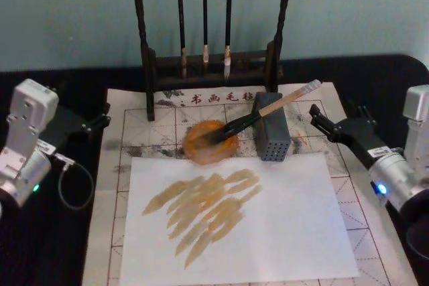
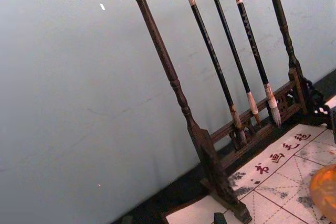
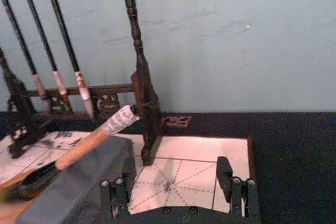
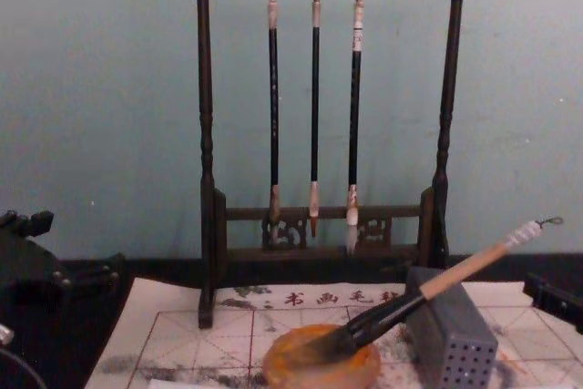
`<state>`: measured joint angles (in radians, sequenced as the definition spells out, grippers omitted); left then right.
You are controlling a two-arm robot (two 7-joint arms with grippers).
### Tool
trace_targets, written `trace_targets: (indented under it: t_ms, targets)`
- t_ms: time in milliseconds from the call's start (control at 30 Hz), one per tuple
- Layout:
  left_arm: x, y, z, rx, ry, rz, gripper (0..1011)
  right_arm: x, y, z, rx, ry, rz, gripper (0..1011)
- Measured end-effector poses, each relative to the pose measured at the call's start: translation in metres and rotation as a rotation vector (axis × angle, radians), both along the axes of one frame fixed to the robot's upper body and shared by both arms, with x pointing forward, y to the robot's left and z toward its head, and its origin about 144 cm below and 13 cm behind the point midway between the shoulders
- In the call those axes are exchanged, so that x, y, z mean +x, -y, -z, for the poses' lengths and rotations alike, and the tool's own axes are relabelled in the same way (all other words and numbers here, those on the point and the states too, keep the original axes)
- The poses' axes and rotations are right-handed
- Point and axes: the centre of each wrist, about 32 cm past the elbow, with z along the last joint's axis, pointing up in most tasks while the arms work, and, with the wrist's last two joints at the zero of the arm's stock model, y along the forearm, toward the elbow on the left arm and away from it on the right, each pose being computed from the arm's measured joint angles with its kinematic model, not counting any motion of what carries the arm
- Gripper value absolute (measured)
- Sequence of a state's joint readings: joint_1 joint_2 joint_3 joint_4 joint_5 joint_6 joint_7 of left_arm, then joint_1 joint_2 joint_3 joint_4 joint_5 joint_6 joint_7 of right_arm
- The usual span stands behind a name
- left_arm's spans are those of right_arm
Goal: Pick up the brush from the inkstone, write on the paper, then place the brush back to its original position.
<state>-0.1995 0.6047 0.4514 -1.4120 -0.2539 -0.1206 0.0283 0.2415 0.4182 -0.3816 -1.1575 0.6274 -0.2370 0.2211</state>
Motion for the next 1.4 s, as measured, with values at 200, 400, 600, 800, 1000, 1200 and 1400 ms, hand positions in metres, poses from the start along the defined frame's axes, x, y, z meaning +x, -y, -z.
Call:
trace_targets:
  t_ms: [200,400,600,800,1000,1200,1400]
  targets:
    - [0.000,0.000,0.000,0.000,0.000,0.000,1001,0.004,-0.011,0.006,-0.011,0.012,0.035,1000]
    - [0.000,0.000,0.000,0.000,0.000,0.000,1001,0.005,-0.014,0.006,-0.002,0.012,0.046,1000]
    - [0.000,0.000,0.000,0.000,0.000,0.000,1001,0.005,-0.013,0.006,-0.004,0.012,0.044,1000]
    - [0.000,0.000,0.000,0.000,0.000,0.000,1001,0.005,-0.013,0.006,-0.005,0.011,0.042,1000]
    - [0.000,0.000,0.000,0.000,0.000,0.000,1001,0.005,-0.013,0.006,-0.005,0.010,0.040,1000]
    - [0.000,0.000,0.000,0.000,0.000,0.000,1001,0.005,-0.013,0.006,-0.005,0.010,0.039,1000]
    - [0.000,0.000,0.000,0.000,0.000,0.000,1001,0.005,-0.013,0.006,-0.005,0.010,0.039,1000]
